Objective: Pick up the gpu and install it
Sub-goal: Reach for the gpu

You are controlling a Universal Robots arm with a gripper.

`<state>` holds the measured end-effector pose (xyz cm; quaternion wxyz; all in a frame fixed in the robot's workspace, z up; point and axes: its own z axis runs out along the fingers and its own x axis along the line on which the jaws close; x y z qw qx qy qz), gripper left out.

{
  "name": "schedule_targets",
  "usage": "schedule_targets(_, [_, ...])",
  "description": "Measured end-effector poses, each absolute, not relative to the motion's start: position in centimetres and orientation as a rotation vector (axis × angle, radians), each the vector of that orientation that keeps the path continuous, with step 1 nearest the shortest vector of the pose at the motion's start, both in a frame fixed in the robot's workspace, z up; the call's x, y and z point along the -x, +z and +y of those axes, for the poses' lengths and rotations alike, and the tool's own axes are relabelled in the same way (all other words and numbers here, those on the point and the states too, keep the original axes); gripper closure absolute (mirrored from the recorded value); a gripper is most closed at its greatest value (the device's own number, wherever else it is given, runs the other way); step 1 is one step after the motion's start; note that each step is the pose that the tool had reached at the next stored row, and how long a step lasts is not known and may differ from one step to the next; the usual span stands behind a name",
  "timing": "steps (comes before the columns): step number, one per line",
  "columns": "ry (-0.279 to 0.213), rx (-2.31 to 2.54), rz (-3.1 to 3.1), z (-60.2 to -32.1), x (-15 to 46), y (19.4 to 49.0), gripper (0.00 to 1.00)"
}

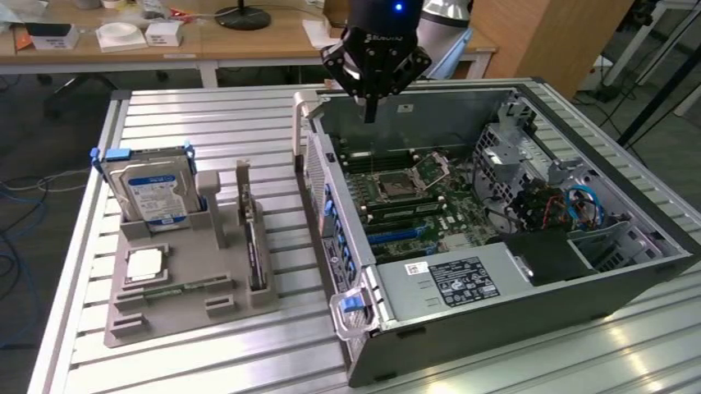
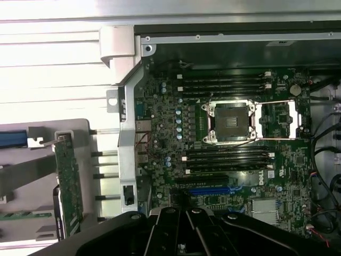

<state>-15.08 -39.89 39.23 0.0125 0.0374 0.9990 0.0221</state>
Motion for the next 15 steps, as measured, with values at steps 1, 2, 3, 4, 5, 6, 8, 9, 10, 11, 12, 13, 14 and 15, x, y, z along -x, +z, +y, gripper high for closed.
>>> schedule_targets(1, [0.069, -0.116, 3.114, -39.9, 15.2, 39.2, 0.89])
schedule_targets(2, [0.069, -0.117, 3.114, -39.9, 15.3, 39.2, 0.89])
schedule_targets(3, [0.069, -0.117, 3.114, -39.9, 15.3, 39.2, 0.89])
schedule_targets(4, [0.069, -0.116, 3.114, -39.9, 15.4, 39.2, 0.89])
schedule_targets(5, [0.069, -0.116, 3.114, -39.9, 15.5, 39.2, 0.89])
schedule_targets(6, [0.069, -0.117, 3.114, -39.9, 15.6, 39.2, 0.89])
schedule_targets(8, [0.069, -0.117, 3.114, -39.9, 15.8, 39.2, 0.89])
schedule_targets(9, [0.069, -0.117, 3.114, -39.9, 15.9, 39.2, 0.89])
schedule_targets(10, [0.069, -0.117, 3.114, -39.9, 16.0, 39.2, 0.89])
schedule_targets(11, [0.069, -0.117, 3.114, -39.9, 16.0, 39.2, 0.89])
schedule_targets(12, [0.069, -0.117, 3.114, -39.9, 16.1, 39.2, 0.89])
schedule_targets(13, [0.069, -0.117, 3.114, -39.9, 16.2, 39.2, 0.89])
schedule_targets(14, [0.069, -0.117, 3.114, -39.9, 16.3, 39.2, 0.89])
schedule_targets(15, [0.069, -0.117, 3.114, -39.9, 16.4, 39.2, 0.89])
